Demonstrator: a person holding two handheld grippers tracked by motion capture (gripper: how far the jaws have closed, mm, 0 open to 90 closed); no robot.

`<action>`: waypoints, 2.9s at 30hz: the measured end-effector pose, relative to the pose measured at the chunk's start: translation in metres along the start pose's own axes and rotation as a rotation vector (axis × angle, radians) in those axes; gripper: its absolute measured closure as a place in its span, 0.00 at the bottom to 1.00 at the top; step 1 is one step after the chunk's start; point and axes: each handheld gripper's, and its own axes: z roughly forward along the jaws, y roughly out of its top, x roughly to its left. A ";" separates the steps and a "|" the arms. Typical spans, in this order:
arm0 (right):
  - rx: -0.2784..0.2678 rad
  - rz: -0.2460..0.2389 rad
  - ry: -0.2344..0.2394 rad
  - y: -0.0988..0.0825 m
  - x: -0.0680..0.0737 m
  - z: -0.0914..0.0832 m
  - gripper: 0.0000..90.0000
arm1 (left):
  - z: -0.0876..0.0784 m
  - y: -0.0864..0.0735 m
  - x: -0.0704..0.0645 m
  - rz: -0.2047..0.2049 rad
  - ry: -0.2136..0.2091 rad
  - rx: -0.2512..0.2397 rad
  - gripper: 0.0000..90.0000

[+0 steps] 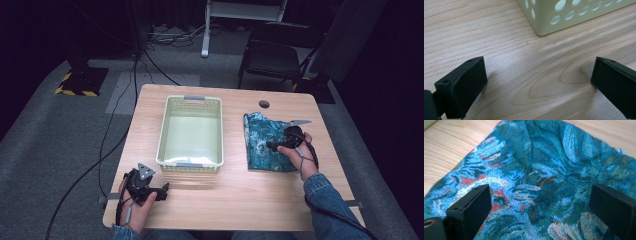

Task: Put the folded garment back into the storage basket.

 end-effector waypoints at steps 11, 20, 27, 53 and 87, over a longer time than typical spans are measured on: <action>0.047 0.006 0.012 -0.007 -0.002 0.013 0.05 | 0.000 0.000 0.000 0.000 0.000 0.000 0.00; 0.077 -0.038 0.009 -0.010 0.000 0.016 0.04 | 0.000 0.000 0.000 0.000 0.000 0.000 0.00; 0.076 -0.036 0.008 -0.011 0.000 0.016 0.04 | 0.000 0.000 0.000 0.000 0.000 0.000 0.00; 0.092 -0.037 -0.046 -0.009 0.013 0.001 0.93 | 0.000 0.000 0.000 0.000 0.000 0.000 0.00; -0.178 0.038 -0.069 0.038 0.013 -0.076 0.93 | 0.000 0.000 0.000 0.000 0.000 0.000 0.00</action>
